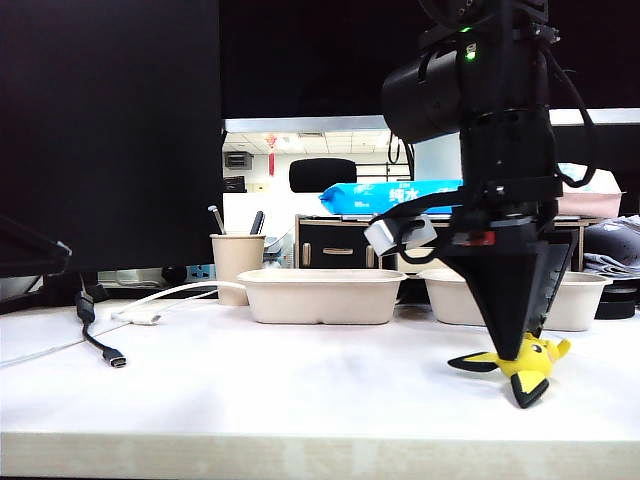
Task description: Put the dolls with similar colors into the same paper box, while dolls with different colors go into separate paper boxes.
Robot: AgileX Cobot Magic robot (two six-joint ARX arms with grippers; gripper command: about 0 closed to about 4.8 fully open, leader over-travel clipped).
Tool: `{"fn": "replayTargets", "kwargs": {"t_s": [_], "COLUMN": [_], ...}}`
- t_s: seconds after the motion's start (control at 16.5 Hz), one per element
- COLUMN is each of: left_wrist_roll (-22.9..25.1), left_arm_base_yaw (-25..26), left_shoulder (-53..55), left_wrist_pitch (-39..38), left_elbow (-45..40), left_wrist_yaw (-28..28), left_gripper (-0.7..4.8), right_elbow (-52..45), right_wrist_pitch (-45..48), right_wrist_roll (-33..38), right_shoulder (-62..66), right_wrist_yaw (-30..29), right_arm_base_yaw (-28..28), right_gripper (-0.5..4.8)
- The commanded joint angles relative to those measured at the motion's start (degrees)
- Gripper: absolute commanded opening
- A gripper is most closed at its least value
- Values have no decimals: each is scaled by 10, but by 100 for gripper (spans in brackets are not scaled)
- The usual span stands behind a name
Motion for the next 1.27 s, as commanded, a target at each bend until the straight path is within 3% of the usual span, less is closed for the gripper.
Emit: {"fn": "replayTargets", "kwargs": {"t_s": [0.06,0.12,0.24,0.85,1.27], "left_wrist_roll": [1,1,1,1,1], "left_arm_base_yaw": [1,1,1,1,1], "left_shoulder": [1,1,1,0,0], "left_wrist_pitch": [8,8,8,8,8], "left_elbow": [1,1,1,1,1], "left_wrist_yaw": [1,1,1,1,1], "left_gripper": [-5,-5,-5,-5,-5], "right_elbow": [-2,-2,-2,-22,-23], "right_wrist_pitch": [5,5,-4,22,24], "right_wrist_roll": [16,20,24,39,39], "right_shoulder": [-3,-3,-3,19,19], "right_wrist_yaw": [1,1,1,-1,0], "right_arm_base_yaw": [1,1,1,1,1], "right_gripper": [285,285,353,358,197]}}
